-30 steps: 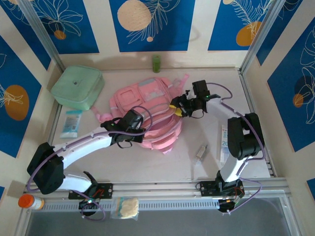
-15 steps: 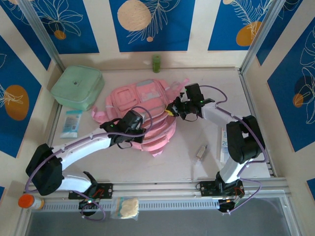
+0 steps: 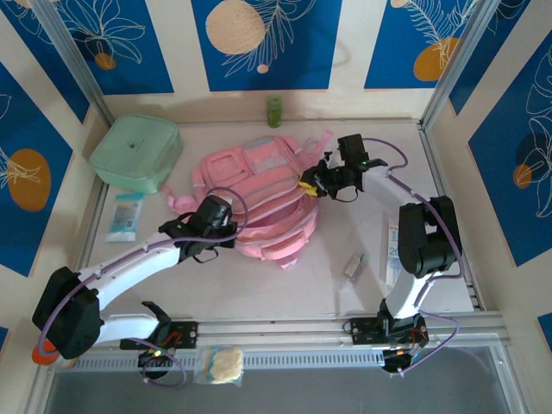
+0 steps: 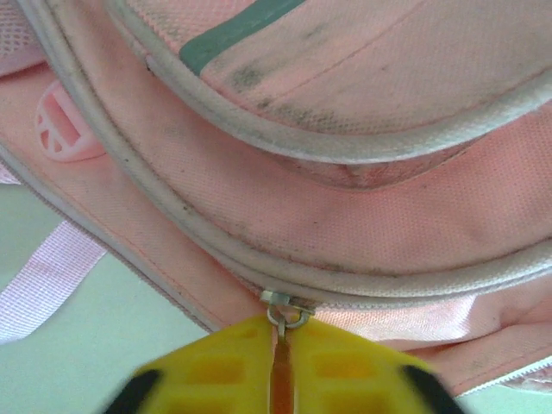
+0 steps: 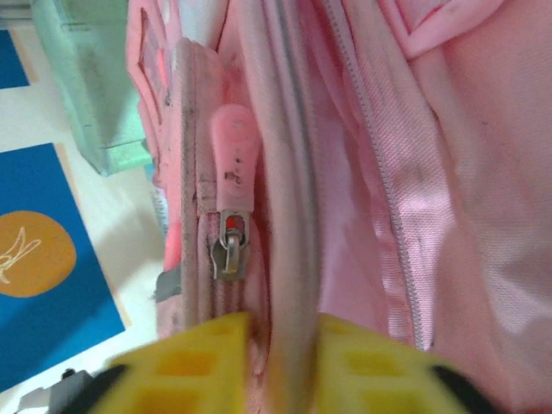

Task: Pack books, pencil case, and school supplies into a backpack

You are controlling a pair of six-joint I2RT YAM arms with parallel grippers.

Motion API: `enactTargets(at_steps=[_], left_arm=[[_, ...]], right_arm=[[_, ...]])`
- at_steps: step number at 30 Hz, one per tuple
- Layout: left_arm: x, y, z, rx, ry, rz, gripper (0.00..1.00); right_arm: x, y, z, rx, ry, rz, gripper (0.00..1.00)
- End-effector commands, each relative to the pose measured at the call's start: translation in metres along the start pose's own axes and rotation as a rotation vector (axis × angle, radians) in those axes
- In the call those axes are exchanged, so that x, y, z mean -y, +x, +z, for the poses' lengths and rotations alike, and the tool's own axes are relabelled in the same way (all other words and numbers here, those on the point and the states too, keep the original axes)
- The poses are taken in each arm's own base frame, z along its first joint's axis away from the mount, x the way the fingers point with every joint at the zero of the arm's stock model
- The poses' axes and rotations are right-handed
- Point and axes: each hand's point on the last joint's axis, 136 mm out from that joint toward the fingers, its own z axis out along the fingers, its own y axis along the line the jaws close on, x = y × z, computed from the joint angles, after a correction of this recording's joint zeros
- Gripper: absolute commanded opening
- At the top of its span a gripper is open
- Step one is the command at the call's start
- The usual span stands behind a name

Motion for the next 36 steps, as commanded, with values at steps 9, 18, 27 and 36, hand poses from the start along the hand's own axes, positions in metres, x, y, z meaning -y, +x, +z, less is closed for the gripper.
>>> enactTargets(at_steps=[9,18,27,36], left_arm=[[0.052,-0.001,-0.029,0.022,0.226,-0.005,0.55],[0.099,-0.019,-0.029,0.08,0.356,0.056,0.64],[0.127,-0.017,-0.009,0.058,0.435,0.079,0.68],[0.147,-0.014,0.006,0.016,0.482,0.064,0.7]], right_arm=[[0.057,0.008,-0.122,0.291,0.389,-0.027,1.0],[0.19,0.019,-0.205,0.515,0.603,0.412,0.99],[0.269,0.025,-0.203,0.516,0.637,0.669,0.99],[0.273,0.026,-0.168,0.444,0.569,0.725,0.99]])
